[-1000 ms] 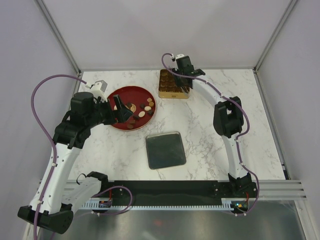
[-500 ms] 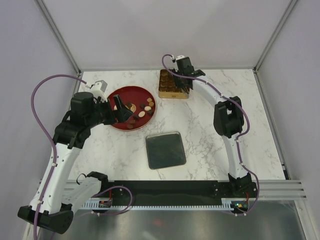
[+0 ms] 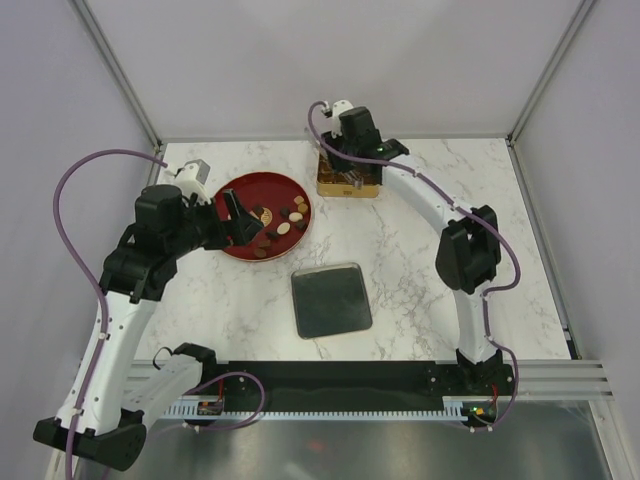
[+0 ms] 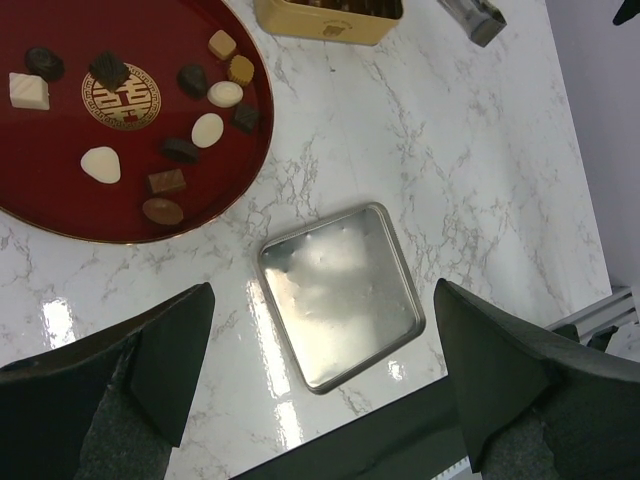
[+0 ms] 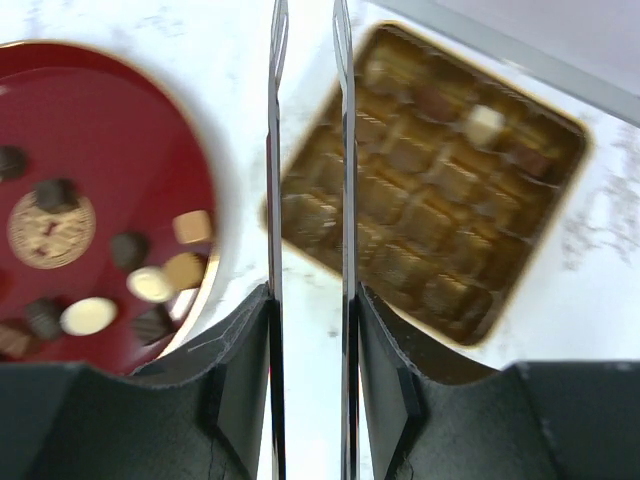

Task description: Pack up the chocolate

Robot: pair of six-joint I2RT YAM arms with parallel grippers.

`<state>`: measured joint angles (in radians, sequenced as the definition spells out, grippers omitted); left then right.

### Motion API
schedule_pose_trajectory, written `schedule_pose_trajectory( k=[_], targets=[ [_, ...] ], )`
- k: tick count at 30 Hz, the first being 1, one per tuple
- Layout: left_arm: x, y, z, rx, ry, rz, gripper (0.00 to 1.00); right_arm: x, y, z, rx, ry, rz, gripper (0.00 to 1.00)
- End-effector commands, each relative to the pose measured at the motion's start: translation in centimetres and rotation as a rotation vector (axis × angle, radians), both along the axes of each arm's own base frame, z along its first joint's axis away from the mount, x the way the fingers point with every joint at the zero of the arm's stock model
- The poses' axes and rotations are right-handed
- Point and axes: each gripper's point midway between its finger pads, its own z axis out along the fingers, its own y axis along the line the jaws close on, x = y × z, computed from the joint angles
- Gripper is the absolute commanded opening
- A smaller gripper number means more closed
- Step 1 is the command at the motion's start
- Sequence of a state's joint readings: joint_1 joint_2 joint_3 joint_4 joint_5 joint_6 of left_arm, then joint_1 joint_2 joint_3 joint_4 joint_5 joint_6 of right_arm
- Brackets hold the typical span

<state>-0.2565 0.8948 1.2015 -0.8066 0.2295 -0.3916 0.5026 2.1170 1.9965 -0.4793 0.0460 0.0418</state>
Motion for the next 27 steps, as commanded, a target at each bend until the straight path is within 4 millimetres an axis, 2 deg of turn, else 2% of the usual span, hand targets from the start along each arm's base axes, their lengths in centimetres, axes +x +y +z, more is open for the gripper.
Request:
schedule_pose_trajectory(
  k=[1, 6, 13, 20, 27],
  targets=[
    [-0.3, 0.1, 1.9, -0.016, -0.055, -0.003, 0.99, -3.7, 5.6, 0.9, 0.044, -0.006, 0.13, 0.45],
    [-0.7, 0.1, 2.1, -0.022, -0.064, -0.003, 0.99, -8.3, 11.0, -1.5, 0.097, 0.069, 0.255, 0.46],
    [-0.8, 0.2, 1.7, -0.024, -0.056, -0.001, 0.99, -12.1, 15.3, -4.0, 0.094, 0.105, 0.345, 0.46],
    [-0.8, 0.2, 1.6, -0.023, -0.055, 0.004, 0.99, -12.4, 16.1, -7.1, 0.026, 0.11, 0.352, 0.47],
    [-0.8, 0.2, 1.4, -0.028, -0.048, 0.005, 0.99, -12.0, 16.6, -8.3, 0.003, 0.092, 0.352, 0.48]
  ],
)
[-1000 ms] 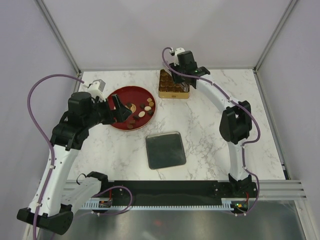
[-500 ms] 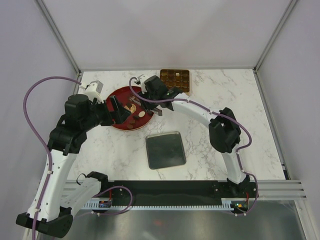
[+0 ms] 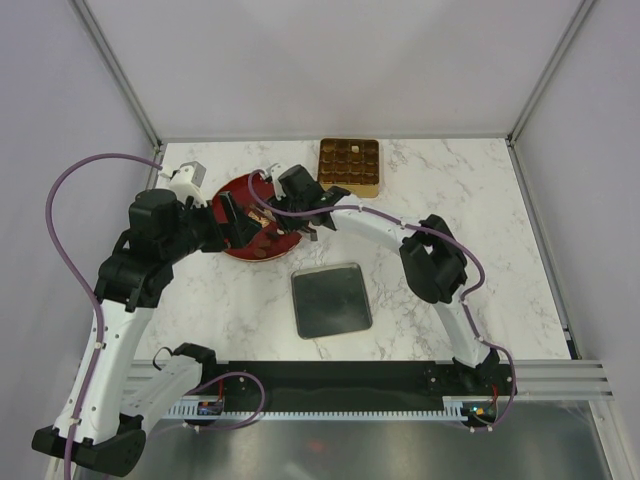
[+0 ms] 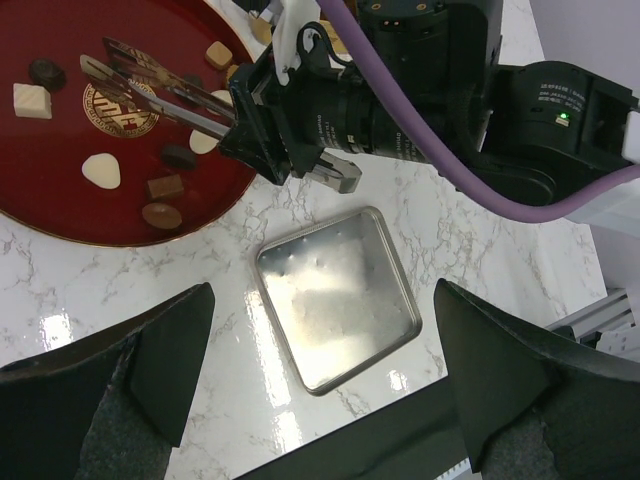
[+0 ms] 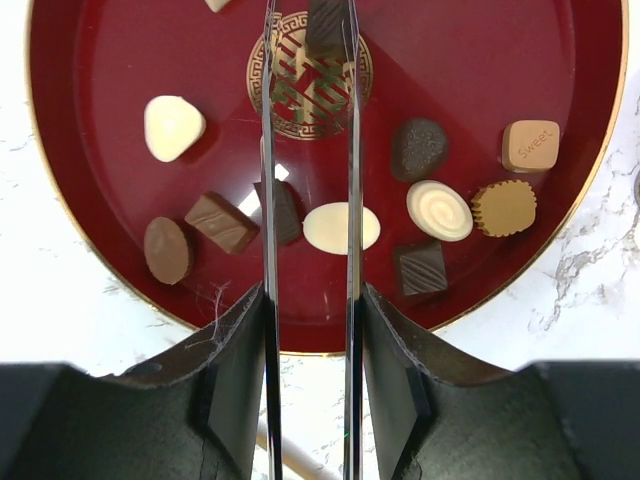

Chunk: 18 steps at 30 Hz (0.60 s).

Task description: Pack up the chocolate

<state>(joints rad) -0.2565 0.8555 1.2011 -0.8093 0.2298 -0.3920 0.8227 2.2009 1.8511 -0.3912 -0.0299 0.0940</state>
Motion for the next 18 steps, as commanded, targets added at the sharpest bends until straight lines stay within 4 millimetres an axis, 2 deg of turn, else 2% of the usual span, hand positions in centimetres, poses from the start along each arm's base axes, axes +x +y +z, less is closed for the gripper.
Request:
schedule_pose_trajectory(
  k=[1, 11, 18],
  targets=[
    [0.0, 0.0, 0.6, -0.018, -0.013, 0.005, 0.99, 1.0, 1.2, 0.7, 0.028, -0.066, 0.007, 0.48],
    [0.0, 0.0, 0.3, -0.018, -0.01, 0.007, 0.99, 0.8, 1.4, -1.8, -0.021, -0.058, -0.001, 0.49],
    [0.0, -0.1, 0.2, -0.019, -0.007, 0.006, 0.99, 1.2, 1.5, -2.1, -0.037, -0.075, -0.014, 0.49]
  ],
)
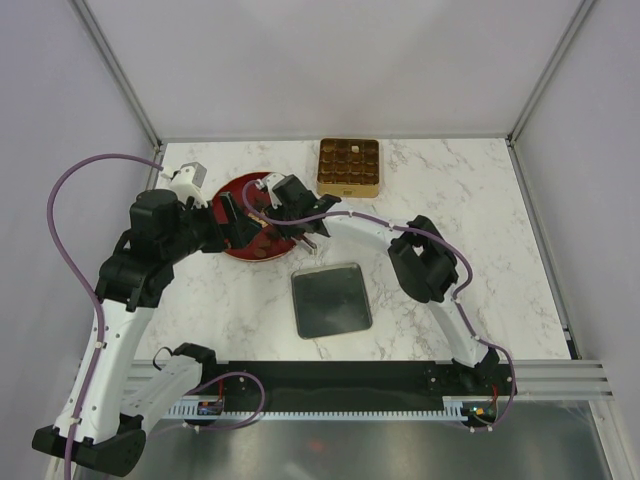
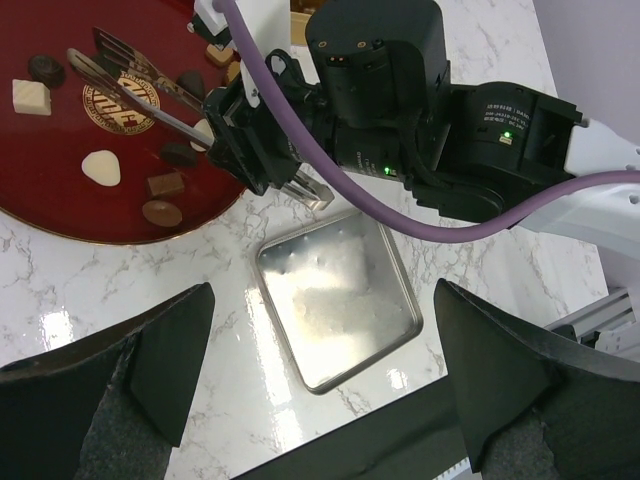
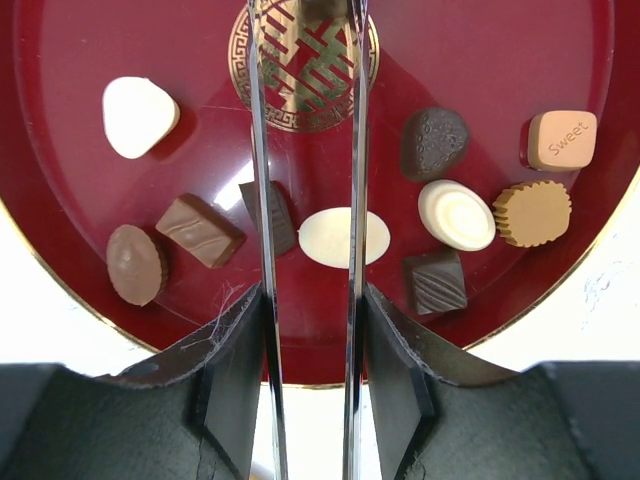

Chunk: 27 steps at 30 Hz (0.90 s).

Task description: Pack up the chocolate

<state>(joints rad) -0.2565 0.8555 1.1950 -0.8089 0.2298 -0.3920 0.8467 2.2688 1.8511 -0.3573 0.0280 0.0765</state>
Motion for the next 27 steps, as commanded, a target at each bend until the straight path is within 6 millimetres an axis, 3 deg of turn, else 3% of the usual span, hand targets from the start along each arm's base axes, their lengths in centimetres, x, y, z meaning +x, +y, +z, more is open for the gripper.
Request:
schedule_pose_trajectory(
  k=[1, 14, 18, 25, 27],
  targets=[
    [0.1, -0.1, 0.4, -0.021, -0.011, 0.005, 0.99, 1.1, 1.0, 1.0, 0.021, -0.057, -0.006, 0.49],
    [0.2, -0.2, 0.6, -0.025, -0.016, -0.001, 0.99, 2.0, 1.6, 0.9, 0.022, -0.078, -0.011, 0.49],
    [0.4, -0.1, 0.3, -0.018, -0.009, 0.006, 0.99, 2.0, 1.6, 1.1, 0.025, -0.08, -0.005, 0.4],
    [1.5, 0.4, -1.4, -0.002, 0.014, 0.057, 0.99, 2.6, 1.0, 4.5, 0.081, -0.1, -0.023, 0.32],
    [1.3, -0.2, -1.8, -0.029, 0.029, 0.032, 0.99, 3.3, 0.4, 5.2, 0.102, -0.094, -0.038, 0.31]
  ],
)
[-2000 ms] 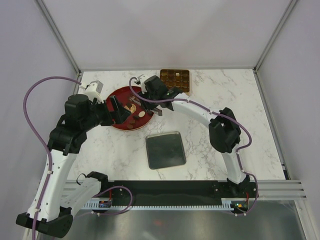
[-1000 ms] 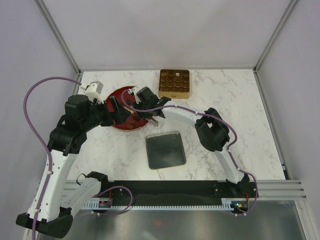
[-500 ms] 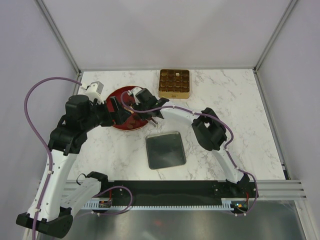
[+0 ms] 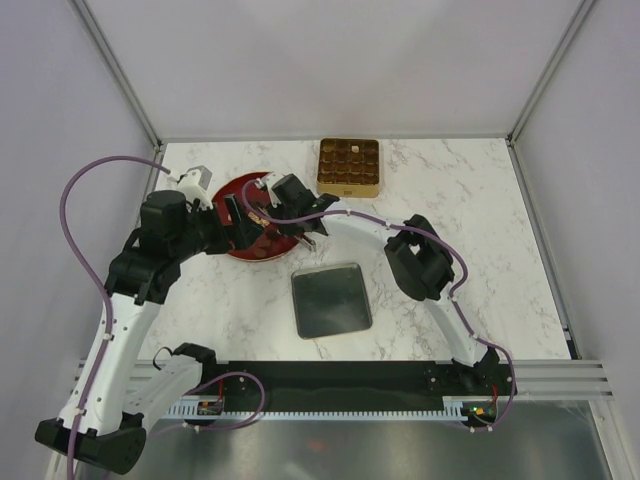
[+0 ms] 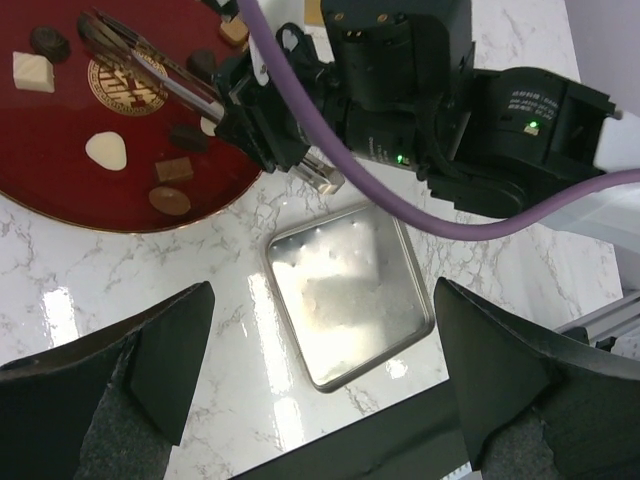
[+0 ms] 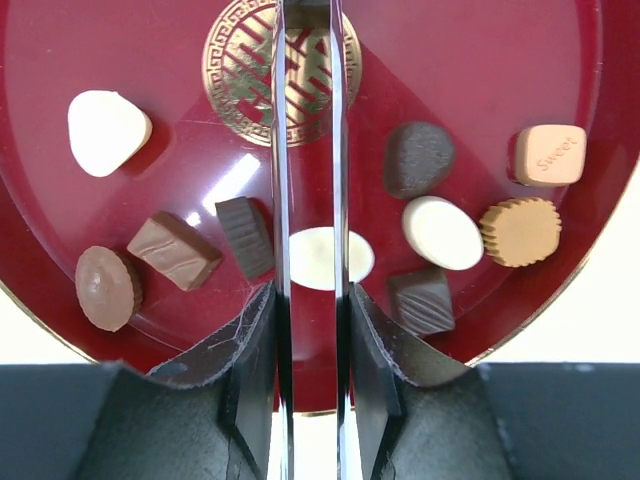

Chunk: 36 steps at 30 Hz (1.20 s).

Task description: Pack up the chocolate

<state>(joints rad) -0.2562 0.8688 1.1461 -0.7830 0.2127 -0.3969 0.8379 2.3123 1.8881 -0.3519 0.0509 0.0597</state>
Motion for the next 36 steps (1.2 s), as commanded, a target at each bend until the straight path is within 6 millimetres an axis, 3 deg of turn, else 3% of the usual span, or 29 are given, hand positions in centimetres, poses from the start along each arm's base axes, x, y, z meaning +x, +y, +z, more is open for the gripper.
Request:
schedule_pose_trajectory(
  k=[1, 7, 12, 19, 24, 28, 36],
  targets=[
    [0.7, -0.7, 0.0, -0.057, -0.006, 0.003, 0.99, 2.3, 0.3, 6.6, 0.134, -0.076, -0.03, 0.32],
    [0.5, -1.8, -0.9, -0.101, 0.042, -0.036, 0.99, 5.0, -2.5, 8.9, 0.175, -0.095, -0.091, 0.31],
    [0.4, -2.3, -1.1, -0.141, 0.063, -0.065, 0.99, 8.4, -5.8, 11.2, 0.212, -0.134, -0.167, 0.31],
    [0.8, -1.2, -3.8, -0.163, 0.129, -0.021, 0.99, 13.7, -11.1, 13.6, 0.254, -0.186, -0.301, 0.31],
    [1.5, 1.2, -4.3, -0.169, 0.119, 0.063, 0.98, 16.7, -14.0, 12.9, 0.25, -0.198, -0.369, 0.32],
    [1.5, 1.5, -3.5, -0.16, 0.086, 0.077, 0.99, 18.0, -15.1, 12.4, 0.244, -0.205, -0.393, 0.32],
    [1.6, 1.8, -3.5, -0.147, 0.075, 0.091, 0.99, 18.4, -15.0, 10.2, 0.242, -0.17, -0.393, 0.33]
  ],
)
